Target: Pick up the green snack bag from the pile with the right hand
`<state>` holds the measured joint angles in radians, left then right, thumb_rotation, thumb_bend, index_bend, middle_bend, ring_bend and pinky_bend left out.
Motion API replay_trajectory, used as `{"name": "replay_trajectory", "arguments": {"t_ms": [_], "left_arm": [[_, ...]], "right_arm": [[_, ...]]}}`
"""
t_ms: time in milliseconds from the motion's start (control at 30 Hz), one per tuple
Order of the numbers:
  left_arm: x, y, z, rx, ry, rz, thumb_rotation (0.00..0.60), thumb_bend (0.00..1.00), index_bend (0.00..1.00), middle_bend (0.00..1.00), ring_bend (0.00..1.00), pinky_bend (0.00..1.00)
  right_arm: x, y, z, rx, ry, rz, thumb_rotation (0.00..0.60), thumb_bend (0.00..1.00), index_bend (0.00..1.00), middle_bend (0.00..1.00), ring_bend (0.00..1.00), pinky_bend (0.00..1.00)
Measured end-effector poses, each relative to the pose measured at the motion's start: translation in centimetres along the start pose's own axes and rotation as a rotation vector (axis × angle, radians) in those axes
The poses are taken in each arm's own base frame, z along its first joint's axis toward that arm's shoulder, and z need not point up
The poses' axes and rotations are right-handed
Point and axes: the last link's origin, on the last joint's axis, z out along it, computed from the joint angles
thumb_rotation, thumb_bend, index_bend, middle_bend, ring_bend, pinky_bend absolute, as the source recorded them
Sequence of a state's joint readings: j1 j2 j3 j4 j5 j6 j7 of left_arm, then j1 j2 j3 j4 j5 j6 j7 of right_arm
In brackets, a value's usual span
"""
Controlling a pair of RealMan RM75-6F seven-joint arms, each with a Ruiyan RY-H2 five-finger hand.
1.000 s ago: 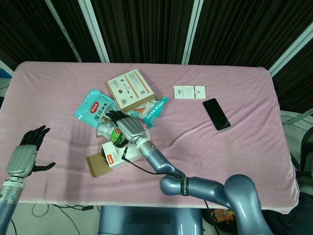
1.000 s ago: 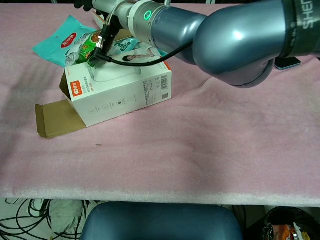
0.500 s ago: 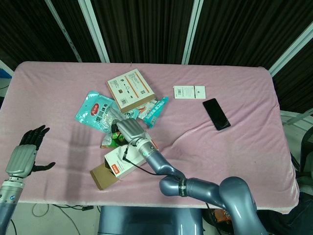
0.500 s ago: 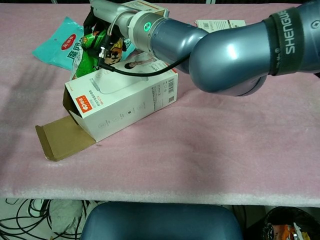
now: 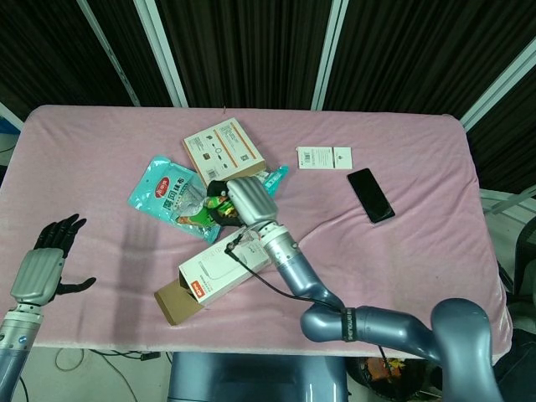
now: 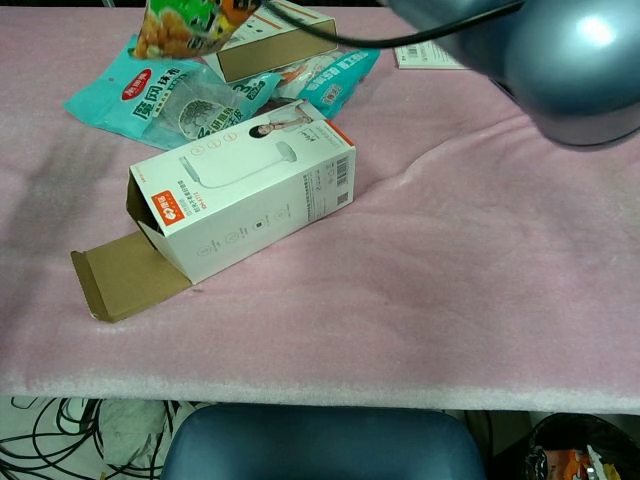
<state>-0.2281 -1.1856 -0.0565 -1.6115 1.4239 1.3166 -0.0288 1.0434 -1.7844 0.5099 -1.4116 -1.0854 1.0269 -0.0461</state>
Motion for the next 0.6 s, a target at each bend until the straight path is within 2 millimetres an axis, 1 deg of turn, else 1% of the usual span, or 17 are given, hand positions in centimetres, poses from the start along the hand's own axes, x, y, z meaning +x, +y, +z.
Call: {"name": "replay_trajectory", "arguments": {"t_ms": [67, 100, 167, 200, 267, 300, 367, 400, 467, 500, 600], "left_arm": [[0.0, 0.1, -0.1, -0.004, 0.004, 0.0, 0.6, 0.0, 0.0, 0.0, 0.0, 0.0], [0.0, 0.1, -0.1, -0.007, 0.005, 0.002, 0.6, 0.0, 0.0, 0.0, 0.0, 0.0], [0.0, 0.2, -0.2, -0.016, 0.009, 0.006, 0.6, 0.0, 0.0, 0.0, 0.0, 0.0], [0.0, 0.2, -0.2, -0.021, 0.01, 0.008, 0.6, 0.0, 0.0, 0.0, 0.0, 0.0], [0.0, 0.3, -0.3, -0.031, 0.011, 0.012, 0.6, 0.0, 0.0, 0.0, 0.0, 0.0], [0.0, 0.4, -0.4, -0.035, 0.011, 0.013, 0.6, 0.0, 0.0, 0.0, 0.0, 0.0], [-0.1, 0.4, -0.5, -0.042, 0.01, 0.013, 0.6, 0.0, 0.0, 0.0, 0.0, 0.0], [-0.1, 0.5, -0.6, -0.044, 0.01, 0.013, 0.6, 0.0, 0.0, 0.0, 0.0, 0.0], [-0.1, 0.5, -0.6, -0.051, 0.012, 0.017, 0.6, 0.0, 0.0, 0.0, 0.0, 0.0], [-0.1, 0.5, -0.6, -0.055, 0.014, 0.018, 0.6, 0.0, 0.0, 0.0, 0.0, 0.0], [-0.1, 0.6, -0.7, -0.064, 0.019, 0.022, 0.6, 0.0, 0.0, 0.0, 0.0, 0.0]], "right_arm": [[1.8, 0.1, -0.8, 0.001, 0.038, 0.006, 0.6, 0.63, 0.84, 0.67, 0.67, 0.74], [3.1, 0.2, -1.5, -0.001, 0.064, 0.005, 0.6, 0.63, 0.84, 0.67, 0.67, 0.74], [5.0, 0.6, -2.7, -0.008, 0.101, 0.0, 0.6, 0.63, 0.84, 0.67, 0.67, 0.74], [6.3, 0.9, -3.6, -0.016, 0.125, -0.005, 0.6, 0.63, 0.84, 0.67, 0.67, 0.74], [8.1, 1.5, -5.2, -0.034, 0.158, -0.015, 0.6, 0.63, 0.84, 0.67, 0.67, 0.74], [9.3, 2.0, -6.4, -0.05, 0.178, -0.024, 0.6, 0.63, 0.84, 0.67, 0.67, 0.74], [11.0, 2.9, -8.3, -0.076, 0.205, -0.041, 0.6, 0.63, 0.84, 0.67, 0.67, 0.74], [11.9, 3.4, -9.7, -0.093, 0.22, -0.05, 0.6, 0.63, 0.84, 0.67, 0.67, 0.74], [13.0, 4.2, -11.7, -0.12, 0.237, -0.059, 0.6, 0.63, 0.84, 0.67, 0.67, 0.74], [13.6, 4.7, -13.1, -0.135, 0.246, -0.062, 0.6, 0.63, 0.84, 0.67, 0.67, 0.74], [14.7, 5.6, -16.3, -0.163, 0.261, -0.065, 0.6, 0.63, 0.84, 0.67, 0.67, 0.74]]}}
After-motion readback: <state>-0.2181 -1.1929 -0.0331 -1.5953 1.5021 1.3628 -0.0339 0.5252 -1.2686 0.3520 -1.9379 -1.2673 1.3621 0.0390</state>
